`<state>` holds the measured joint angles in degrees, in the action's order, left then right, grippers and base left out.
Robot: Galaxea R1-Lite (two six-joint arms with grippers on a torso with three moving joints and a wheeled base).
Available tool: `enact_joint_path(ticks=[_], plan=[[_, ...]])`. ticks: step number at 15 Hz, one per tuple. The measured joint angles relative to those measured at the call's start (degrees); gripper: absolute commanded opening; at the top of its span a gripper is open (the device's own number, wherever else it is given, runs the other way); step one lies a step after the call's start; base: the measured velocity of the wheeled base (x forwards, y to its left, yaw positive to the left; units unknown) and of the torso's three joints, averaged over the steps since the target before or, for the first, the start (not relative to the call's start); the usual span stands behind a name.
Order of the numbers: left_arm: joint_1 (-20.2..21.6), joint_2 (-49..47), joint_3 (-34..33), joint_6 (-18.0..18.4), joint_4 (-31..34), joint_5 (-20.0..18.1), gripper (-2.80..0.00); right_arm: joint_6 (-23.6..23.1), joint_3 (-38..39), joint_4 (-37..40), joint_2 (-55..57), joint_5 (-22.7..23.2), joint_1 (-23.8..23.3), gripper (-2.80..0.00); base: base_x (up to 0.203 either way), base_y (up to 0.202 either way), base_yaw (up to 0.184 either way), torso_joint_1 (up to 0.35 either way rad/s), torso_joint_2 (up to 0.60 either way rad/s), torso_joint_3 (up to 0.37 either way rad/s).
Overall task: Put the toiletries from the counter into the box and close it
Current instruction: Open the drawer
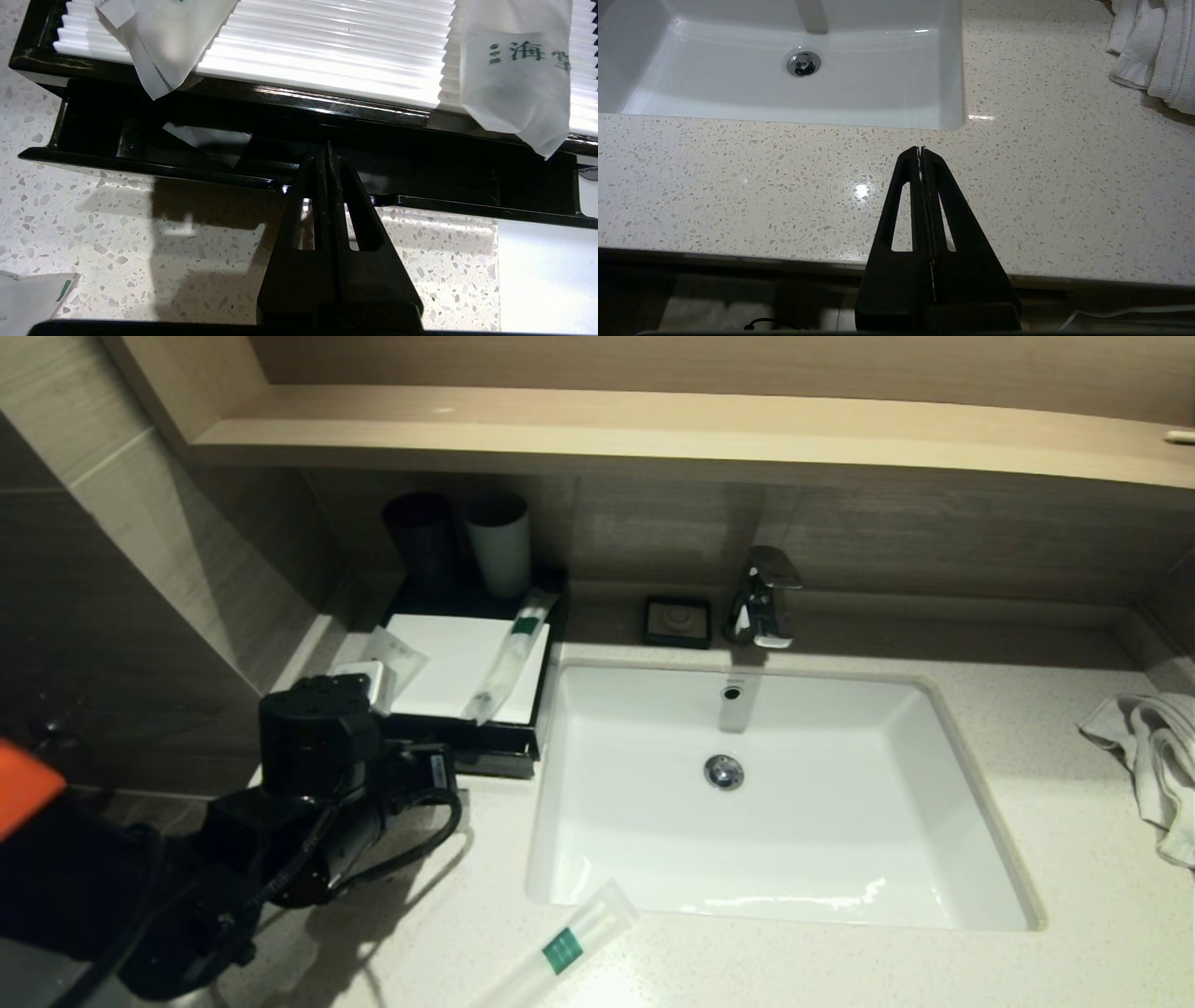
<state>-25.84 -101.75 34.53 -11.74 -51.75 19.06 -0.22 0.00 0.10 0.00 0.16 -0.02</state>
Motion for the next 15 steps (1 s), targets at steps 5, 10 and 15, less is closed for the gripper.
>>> enact_joint_path(ticks=[5, 10, 15], plan=[[0.0, -0.8, 0.6, 0.0, -0.1, 0.0, -2.8, 0.0, 0.0, 0.0, 0.0, 0.0, 0.0, -2.8, 0.0, 0.0, 0.0, 0.0, 0.0, 0.0], [0.0, -1.4, 0.9, 0.0, -0.1, 0.0, -2.8, 0.0, 0.0, 0.0, 0.0, 0.0, 0.0, -2.8, 0.0, 0.0, 0.0, 0.0, 0.0, 0.0], [0.0, -1.4, 1.1, 0.0, 0.4, 0.1, -2.8, 0.0, 0.0, 0.0, 0.0, 0.0, 0.0, -2.8, 0.0, 0.0, 0.0, 0.0, 0.0, 0.0]])
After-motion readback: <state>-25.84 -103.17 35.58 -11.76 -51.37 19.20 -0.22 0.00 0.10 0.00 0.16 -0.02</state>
